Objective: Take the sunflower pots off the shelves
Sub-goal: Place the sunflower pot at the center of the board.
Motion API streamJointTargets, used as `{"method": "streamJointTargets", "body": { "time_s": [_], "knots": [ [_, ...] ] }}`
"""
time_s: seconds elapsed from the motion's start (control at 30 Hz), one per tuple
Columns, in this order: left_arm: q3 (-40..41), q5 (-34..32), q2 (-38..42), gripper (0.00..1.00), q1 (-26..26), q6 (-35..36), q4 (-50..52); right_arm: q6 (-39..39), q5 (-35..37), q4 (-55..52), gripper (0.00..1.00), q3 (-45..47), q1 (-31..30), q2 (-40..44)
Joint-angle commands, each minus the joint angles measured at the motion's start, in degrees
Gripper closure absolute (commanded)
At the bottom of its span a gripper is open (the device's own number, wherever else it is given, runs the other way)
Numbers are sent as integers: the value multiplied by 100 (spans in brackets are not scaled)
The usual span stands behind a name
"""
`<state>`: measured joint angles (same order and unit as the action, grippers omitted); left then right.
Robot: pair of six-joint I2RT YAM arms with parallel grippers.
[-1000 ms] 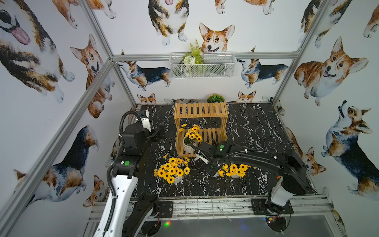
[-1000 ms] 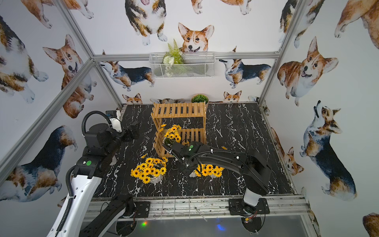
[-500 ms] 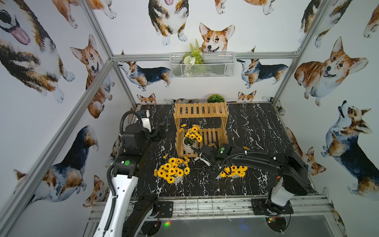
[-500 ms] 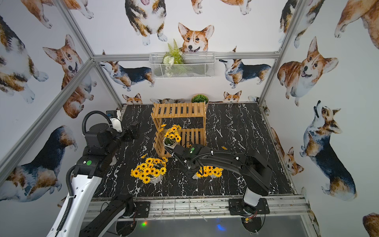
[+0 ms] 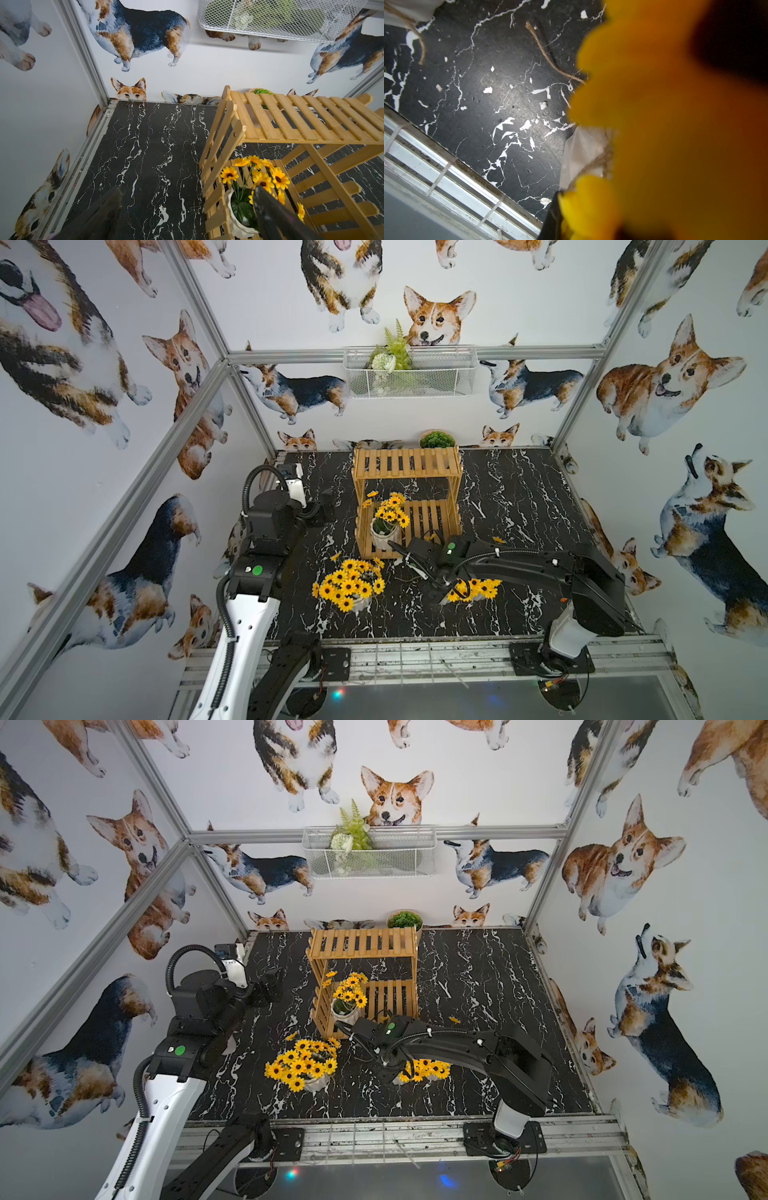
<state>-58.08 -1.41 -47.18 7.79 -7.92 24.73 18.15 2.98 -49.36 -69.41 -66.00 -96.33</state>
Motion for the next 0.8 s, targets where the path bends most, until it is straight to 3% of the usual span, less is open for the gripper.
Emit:
{"method": "streamJointTargets", "body": {
  "time_s": [0.0, 0.23, 0.77],
  "knots": [
    [25, -30, 12, 0, -15, 1, -179, 74, -17, 155, 93, 25, -5, -15],
    [43, -35, 29, 0, -11, 10, -183, 74, -64, 151, 84, -1, -10, 7],
    [51, -46, 38, 0, -14, 19, -196, 66, -176, -41, 53, -269, -18, 180]
  ]
}}
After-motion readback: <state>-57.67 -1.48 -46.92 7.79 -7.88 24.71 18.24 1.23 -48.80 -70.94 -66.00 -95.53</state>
